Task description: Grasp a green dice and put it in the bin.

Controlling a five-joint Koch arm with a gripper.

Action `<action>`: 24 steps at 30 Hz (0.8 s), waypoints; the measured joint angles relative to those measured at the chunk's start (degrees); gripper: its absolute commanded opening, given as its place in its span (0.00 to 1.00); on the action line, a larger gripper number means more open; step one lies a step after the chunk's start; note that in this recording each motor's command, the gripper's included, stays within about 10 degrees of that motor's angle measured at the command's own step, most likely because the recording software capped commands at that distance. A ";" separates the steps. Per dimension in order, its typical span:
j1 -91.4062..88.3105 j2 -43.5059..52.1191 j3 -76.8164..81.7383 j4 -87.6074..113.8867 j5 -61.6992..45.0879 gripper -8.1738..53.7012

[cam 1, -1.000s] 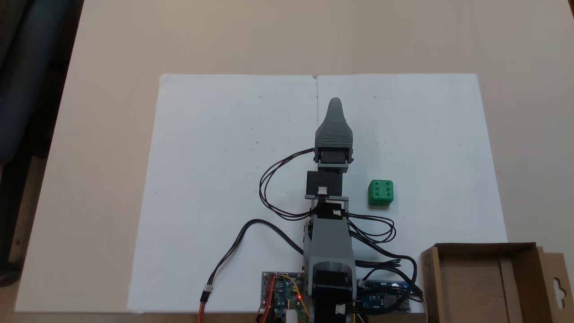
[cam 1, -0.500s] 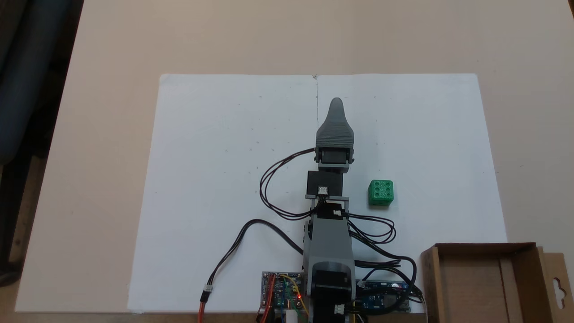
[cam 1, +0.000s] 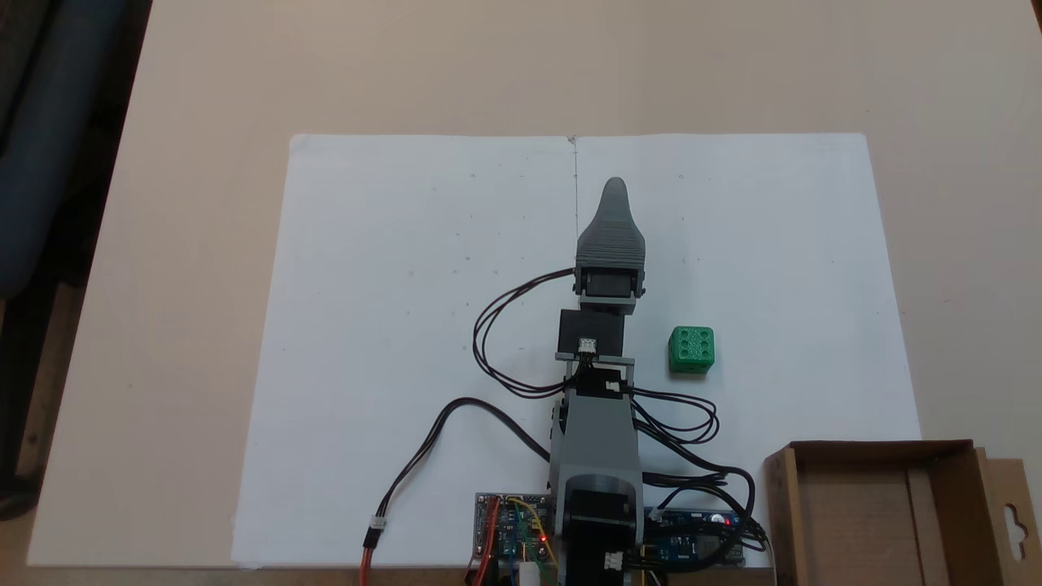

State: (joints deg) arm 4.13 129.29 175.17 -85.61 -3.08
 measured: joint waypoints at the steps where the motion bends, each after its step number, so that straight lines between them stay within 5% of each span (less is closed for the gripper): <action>1: -0.26 0.00 -0.26 0.44 0.00 0.84; 24: -1.85 0.00 -46.49 84.02 0.00 0.85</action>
State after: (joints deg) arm 2.29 129.29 128.67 -1.58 -3.08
